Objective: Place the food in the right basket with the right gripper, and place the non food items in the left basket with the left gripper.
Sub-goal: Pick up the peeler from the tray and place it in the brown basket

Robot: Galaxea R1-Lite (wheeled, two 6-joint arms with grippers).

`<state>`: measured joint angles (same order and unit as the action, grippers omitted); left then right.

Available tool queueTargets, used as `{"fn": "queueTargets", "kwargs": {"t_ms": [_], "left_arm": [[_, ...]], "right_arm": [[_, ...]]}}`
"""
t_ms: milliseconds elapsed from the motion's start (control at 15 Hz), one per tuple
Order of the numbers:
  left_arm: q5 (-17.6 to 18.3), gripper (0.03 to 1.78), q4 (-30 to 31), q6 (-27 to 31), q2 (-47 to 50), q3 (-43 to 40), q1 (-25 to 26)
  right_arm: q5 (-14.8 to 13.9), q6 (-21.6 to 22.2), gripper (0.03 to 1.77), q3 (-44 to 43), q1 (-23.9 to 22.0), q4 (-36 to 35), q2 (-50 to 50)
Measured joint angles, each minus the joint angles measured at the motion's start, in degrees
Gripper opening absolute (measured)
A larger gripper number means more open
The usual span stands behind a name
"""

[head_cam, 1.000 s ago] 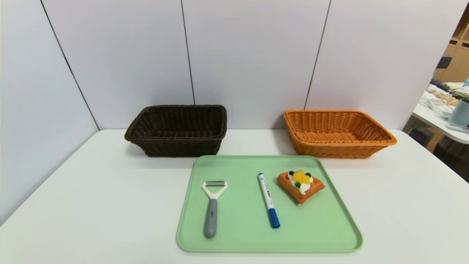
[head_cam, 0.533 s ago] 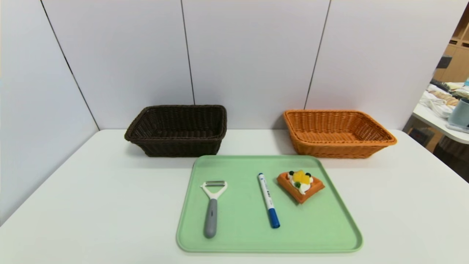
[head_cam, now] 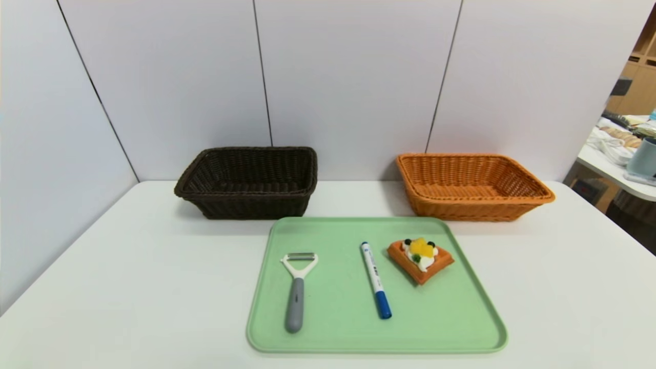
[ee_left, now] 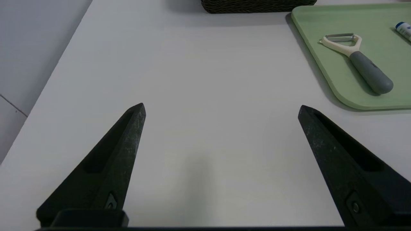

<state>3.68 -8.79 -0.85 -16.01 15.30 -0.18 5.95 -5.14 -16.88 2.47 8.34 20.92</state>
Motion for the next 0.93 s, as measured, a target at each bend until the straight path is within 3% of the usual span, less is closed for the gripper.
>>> {"fn": "queueTargets", "kwargs": {"t_ms": [400, 600, 933], "left_arm": [[0.2, 1.69, -1.0, 0.7, -14.0, 8.1, 0.0], [0.5, 1.69, -1.0, 0.7, -20.0, 11.4, 0.0], [6.6, 1.69, -0.9, 1.5, -32.0, 16.7, -0.4]], "right_arm": [[0.3, 1.4, 1.7, -15.0, 0.0, 4.3, 19.3], [2.4, 1.7, 1.7, -18.4, 0.0, 4.6, 26.0], [5.2, 1.6, 1.7, -22.5, 0.3, 5.1, 34.5]]}}
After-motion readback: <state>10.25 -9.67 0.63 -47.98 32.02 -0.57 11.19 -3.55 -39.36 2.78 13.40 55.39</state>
